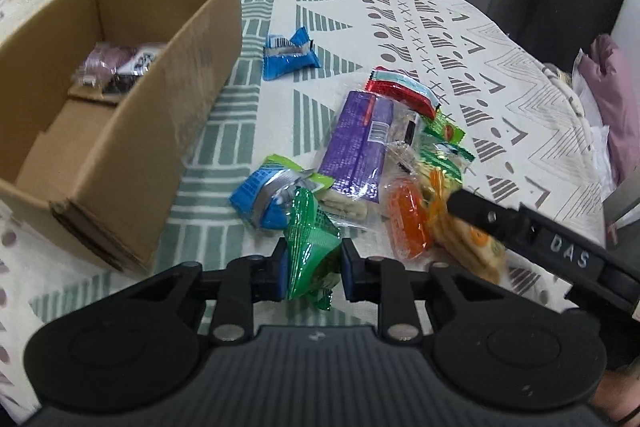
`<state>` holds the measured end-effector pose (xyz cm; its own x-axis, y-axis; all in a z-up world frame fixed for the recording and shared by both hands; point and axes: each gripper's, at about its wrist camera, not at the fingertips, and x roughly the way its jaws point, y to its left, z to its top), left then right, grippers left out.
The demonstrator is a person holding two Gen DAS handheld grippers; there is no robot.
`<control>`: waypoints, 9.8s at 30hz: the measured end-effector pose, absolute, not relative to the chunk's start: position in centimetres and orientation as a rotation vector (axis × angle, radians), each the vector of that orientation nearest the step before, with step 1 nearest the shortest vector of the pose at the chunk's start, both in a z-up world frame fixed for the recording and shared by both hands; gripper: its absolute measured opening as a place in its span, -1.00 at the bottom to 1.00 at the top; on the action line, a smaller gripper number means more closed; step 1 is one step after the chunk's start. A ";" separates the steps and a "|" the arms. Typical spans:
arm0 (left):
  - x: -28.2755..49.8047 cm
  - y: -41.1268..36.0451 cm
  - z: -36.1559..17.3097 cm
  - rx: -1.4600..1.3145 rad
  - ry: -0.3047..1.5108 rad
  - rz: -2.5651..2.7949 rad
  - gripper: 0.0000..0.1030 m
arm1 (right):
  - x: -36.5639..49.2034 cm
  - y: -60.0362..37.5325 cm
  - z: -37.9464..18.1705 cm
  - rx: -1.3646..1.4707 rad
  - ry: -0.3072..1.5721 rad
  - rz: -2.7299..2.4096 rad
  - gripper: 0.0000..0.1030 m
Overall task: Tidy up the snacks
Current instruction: 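Grasp the green-wrapped snack with the left tool while the right tool grasps the orange cake, then lift both snacks over the cardboard box and open both tools, then withdraw both tools from the box toward the remaining snacks, then grasp the orange candy bar with the left tool while the right tool grasps the green round cake packet, then lift both held snacks and carry them over the cardboard box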
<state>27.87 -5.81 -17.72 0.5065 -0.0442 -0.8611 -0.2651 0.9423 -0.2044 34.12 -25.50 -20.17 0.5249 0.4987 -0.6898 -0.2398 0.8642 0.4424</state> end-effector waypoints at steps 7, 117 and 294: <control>27.4 -4.9 -16.8 -0.263 1.024 0.062 -0.53 | 32.4 -24.9 -19.7 0.274 0.962 0.460 -0.70; 26.5 14.2 -10.1 -0.551 0.736 0.224 -0.04 | 33.1 -4.2 -9.4 0.313 0.802 0.482 0.15; 31.1 -3.2 -16.7 -0.421 0.900 0.087 -0.68 | 35.3 -20.7 -19.9 0.130 0.854 0.235 -0.07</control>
<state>31.13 -3.23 -16.68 0.6237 -0.1012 -0.7751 -0.2473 0.9151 -0.3185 35.31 -20.73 -19.90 0.6329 0.2568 -0.7304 -0.1530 0.9663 0.2072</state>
